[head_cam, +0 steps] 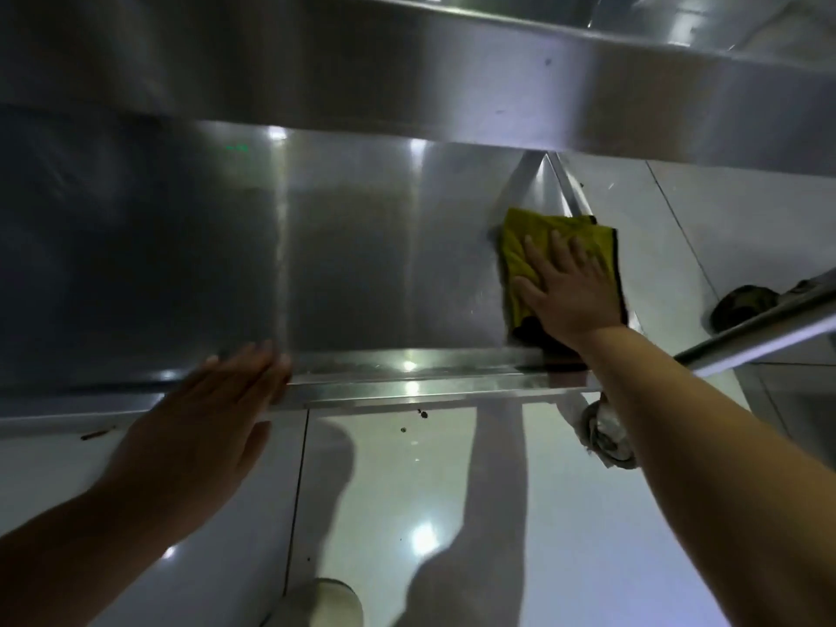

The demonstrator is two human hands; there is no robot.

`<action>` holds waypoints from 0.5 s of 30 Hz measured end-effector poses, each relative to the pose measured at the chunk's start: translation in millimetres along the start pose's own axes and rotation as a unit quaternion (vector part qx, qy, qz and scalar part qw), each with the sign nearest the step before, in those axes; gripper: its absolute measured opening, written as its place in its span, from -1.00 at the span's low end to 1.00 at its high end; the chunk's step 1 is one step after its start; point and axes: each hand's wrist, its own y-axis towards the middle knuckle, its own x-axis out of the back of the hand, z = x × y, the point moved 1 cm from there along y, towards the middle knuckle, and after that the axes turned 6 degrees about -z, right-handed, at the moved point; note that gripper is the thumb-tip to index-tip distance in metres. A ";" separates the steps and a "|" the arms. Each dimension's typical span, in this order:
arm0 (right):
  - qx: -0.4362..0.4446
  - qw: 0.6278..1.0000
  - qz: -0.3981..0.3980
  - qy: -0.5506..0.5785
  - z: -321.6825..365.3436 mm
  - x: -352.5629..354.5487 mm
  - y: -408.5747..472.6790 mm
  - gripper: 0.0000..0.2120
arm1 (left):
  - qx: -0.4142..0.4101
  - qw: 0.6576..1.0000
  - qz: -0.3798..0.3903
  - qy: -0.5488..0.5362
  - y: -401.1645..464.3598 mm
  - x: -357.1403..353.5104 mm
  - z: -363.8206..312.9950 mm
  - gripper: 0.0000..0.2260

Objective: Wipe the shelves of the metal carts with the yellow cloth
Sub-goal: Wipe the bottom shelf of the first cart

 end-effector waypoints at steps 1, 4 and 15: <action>-0.010 1.000 -0.006 -0.002 -7.0 0.8 -0.3 -0.21 | 0.009 1.000 -0.016 0.008 -2.5 -1.1 9.9 -0.54; -0.066 0.998 0.008 0.001 -3.1 0.6 1.0 -0.36 | 0.047 0.999 -0.021 0.009 -10.6 -5.3 35.9 -0.54; 0.061 0.996 -0.018 0.059 195.9 -12.2 29.4 -0.49 | 0.043 0.999 0.007 -0.005 -4.9 -1.6 51.0 -0.48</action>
